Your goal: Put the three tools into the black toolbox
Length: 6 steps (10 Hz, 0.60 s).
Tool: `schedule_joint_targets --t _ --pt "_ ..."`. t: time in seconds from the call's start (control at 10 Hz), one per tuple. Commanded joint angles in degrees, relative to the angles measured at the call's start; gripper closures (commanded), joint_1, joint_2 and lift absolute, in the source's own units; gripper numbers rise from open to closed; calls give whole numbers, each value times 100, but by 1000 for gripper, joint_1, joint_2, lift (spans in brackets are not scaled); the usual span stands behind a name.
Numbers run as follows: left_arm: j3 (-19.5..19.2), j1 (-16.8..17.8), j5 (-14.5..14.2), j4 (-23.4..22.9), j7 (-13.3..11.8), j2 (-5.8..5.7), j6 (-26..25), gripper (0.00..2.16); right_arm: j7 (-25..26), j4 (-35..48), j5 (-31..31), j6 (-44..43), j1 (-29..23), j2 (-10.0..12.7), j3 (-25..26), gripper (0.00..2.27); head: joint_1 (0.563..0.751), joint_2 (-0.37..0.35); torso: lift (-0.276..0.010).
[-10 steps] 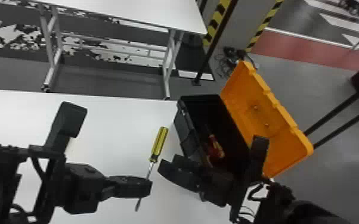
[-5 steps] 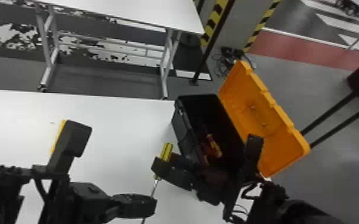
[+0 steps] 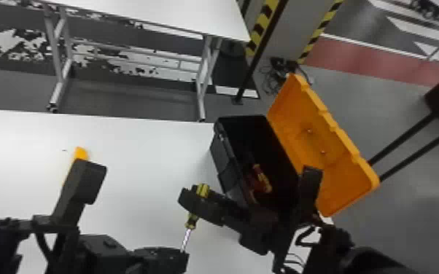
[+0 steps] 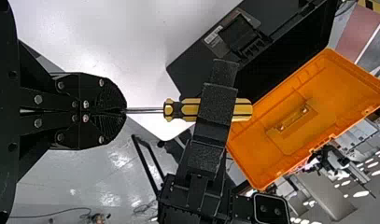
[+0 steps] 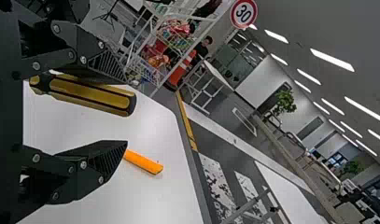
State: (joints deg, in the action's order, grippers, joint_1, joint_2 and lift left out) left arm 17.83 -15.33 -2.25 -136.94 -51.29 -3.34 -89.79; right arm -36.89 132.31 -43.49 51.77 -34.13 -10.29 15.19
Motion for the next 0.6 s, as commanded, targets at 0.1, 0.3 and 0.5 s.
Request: schedule_joint_targets --t 0.1,0.3,0.5 --pt "-34 -67 41 -17 40 9 -24 1885 59 58 16 -48 -77 -9 27 2243 695 -350 -51" --pt "-61 -120 41 -17 67 9 -24 1885 77 67 16 -118 -129 -9 36 2243 695 -350 -51" --pt "-61 -164 111 -17 76 9 -24 1882 77 76 -2 -136 -191 -9 63 2243 695 -350 -51"
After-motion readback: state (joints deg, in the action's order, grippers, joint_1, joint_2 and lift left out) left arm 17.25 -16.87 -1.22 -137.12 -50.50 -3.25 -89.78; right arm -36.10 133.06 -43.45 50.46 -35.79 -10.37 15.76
